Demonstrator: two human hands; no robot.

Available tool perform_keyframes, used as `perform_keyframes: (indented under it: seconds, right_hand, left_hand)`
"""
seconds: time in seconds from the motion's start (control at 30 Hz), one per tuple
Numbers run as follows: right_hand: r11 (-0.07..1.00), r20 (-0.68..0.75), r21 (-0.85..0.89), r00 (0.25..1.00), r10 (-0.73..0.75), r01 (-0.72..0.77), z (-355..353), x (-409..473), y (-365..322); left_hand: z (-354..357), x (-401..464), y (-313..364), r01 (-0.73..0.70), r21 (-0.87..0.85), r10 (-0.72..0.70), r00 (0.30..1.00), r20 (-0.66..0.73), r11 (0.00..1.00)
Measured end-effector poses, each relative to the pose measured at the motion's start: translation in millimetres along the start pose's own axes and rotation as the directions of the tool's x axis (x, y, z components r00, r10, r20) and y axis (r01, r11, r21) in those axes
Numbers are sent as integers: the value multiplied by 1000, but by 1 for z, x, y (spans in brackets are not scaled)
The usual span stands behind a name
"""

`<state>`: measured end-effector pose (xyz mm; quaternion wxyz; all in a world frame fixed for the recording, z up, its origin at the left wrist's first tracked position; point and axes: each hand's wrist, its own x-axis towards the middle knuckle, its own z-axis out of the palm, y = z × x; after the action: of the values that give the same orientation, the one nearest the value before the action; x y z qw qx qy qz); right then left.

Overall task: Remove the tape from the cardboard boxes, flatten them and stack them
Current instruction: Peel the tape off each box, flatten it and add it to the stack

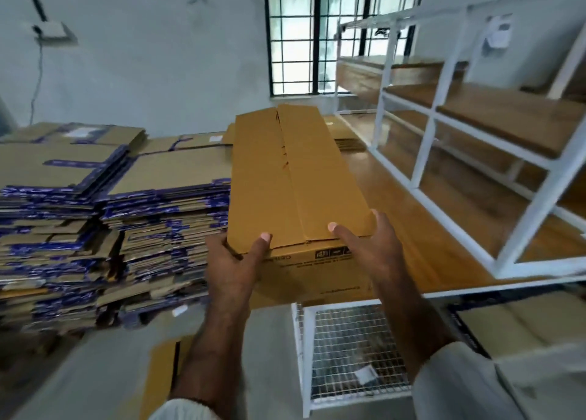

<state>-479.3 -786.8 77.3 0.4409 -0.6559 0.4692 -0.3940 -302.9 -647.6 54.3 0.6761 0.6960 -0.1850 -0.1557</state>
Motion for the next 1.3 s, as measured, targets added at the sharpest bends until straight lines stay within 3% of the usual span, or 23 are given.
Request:
perform_keyframes:
  seconds: [0.27,0.47,0.53,0.6,0.67,0.73,0.8,0.9,1.07,1.3]
  right_hand:
    - [991,-3,-69,994,113,-113,-93,53,59]
    - [978,-1,-181,995,102,-100,-112,90,85]
    - [973,9,-215,996,90,-86,-108,102,87]
    - [937,5,-349,1000,14,-11,-105,112,88]
    - [822,22,-557,991,-128,119,-103,120,84]
    - [726,98,-637,962,-255,258,-100,126,80]
    - [707,167,-624,940,-296,333,-95,131,77]
    - [723,180,-608,944,-278,329,-90,140,83]
    - [724,160,-614,948,-277,315,-90,142,90]
    - [672,175,-649,929,-325,357,-97,148,94]
  left_hand:
    - [122,-16,-22,-56,124,41,991,126,991]
    - [161,-9,-37,-131,310,76,980,185,942]
    - [164,-6,-28,-223,506,132,969,211,833]
    - [168,0,-21,-356,692,258,934,246,628]
    - [173,5,-12,-532,731,347,843,410,428]
    - [177,14,-10,-669,664,313,743,591,335]
    - [177,20,-10,-717,612,291,696,656,333]
    - [178,23,-14,-721,594,292,690,662,356]
    - [179,22,-22,-734,620,287,679,676,277]
    - [191,25,-21,-725,620,286,688,667,299]
